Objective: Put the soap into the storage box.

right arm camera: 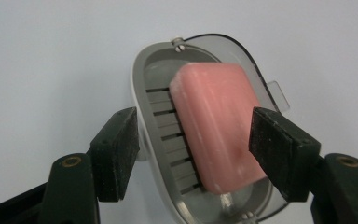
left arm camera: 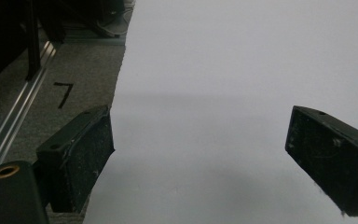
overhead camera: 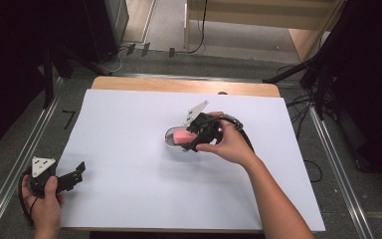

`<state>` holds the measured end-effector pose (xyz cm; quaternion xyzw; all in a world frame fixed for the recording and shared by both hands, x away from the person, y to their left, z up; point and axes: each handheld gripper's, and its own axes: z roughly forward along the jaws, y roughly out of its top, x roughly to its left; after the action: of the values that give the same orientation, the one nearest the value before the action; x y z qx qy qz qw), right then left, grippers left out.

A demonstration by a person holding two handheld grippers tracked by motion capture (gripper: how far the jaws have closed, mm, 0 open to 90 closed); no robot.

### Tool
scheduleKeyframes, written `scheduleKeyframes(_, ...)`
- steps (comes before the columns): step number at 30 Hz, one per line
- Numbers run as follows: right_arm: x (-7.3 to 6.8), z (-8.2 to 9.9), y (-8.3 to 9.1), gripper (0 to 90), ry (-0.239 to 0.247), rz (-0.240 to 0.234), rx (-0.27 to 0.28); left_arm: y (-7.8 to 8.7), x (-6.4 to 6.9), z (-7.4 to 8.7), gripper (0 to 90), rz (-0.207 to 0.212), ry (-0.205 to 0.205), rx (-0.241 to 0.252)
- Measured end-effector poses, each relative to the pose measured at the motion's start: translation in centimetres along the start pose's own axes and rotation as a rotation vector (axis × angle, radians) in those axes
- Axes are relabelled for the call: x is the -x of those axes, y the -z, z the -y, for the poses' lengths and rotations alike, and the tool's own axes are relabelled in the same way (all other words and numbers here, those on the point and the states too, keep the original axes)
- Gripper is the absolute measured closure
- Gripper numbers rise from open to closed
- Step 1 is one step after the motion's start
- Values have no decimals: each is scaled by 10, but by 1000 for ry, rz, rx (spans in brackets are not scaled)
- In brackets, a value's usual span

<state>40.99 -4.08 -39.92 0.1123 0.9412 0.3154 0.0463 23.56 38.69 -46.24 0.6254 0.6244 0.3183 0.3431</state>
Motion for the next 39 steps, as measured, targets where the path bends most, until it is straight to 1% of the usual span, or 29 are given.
scheduleKeyframes(3,1,6,2,346,-20,8,-4,0,0,0,81,0,0,0)
scheduleKeyframes(7,2,13,6,343,-41,11,9,0,0,0,82,-1,-2,-1)
scheduleKeyframes(10,2,18,9,343,-60,22,13,0,0,0,82,-2,-4,-1)
scheduleKeyframes(13,2,25,13,348,-99,18,12,0,0,0,82,-3,-4,-1)
scheduleKeyframes(14,2,27,15,353,-106,15,15,0,0,0,82,-3,-5,-2)
scheduleKeyframes(16,1,31,17,350,-129,21,18,0,0,0,81,-3,-5,-2)
scheduleKeyframes(19,1,38,21,350,-148,30,22,0,0,0,81,-3,-5,0)
scheduleKeyframes(22,0,44,23,331,-171,46,24,0,0,0,81,-3,-5,1)
scheduleKeyframes(24,-1,47,25,309,-195,48,18,0,0,0,82,-5,-5,0)
scheduleKeyframes(26,-1,51,26,305,-198,57,22,0,0,0,82,-4,-4,0)
scheduleKeyframes(27,-2,53,27,291,-211,61,18,0,0,0,82,-4,-5,-1)
scheduleKeyframes(30,-3,58,30,239,-247,87,16,0,0,0,82,-2,-5,0)
scheduleKeyframes(31,-4,59,30,228,-250,96,18,0,0,0,81,-3,-4,-1)
scheduleKeyframes(33,-5,63,32,196,-283,121,13,0,0,0,82,-2,-4,0)
scheduleKeyframes(34,-6,64,33,191,-286,130,14,0,0,0,81,-2,-4,-1)
scheduleKeyframes(35,-7,66,33,188,-302,144,11,0,0,0,81,-3,-4,0)
scheduleKeyframes(37,-7,70,34,147,-308,159,9,0,0,0,82,-2,-4,0)
scheduleKeyframes(38,-8,71,35,143,-321,167,5,0,0,0,82,-3,-4,0)
scheduleKeyframes(39,-8,74,36,142,-319,177,7,0,0,0,82,-3,-4,0)
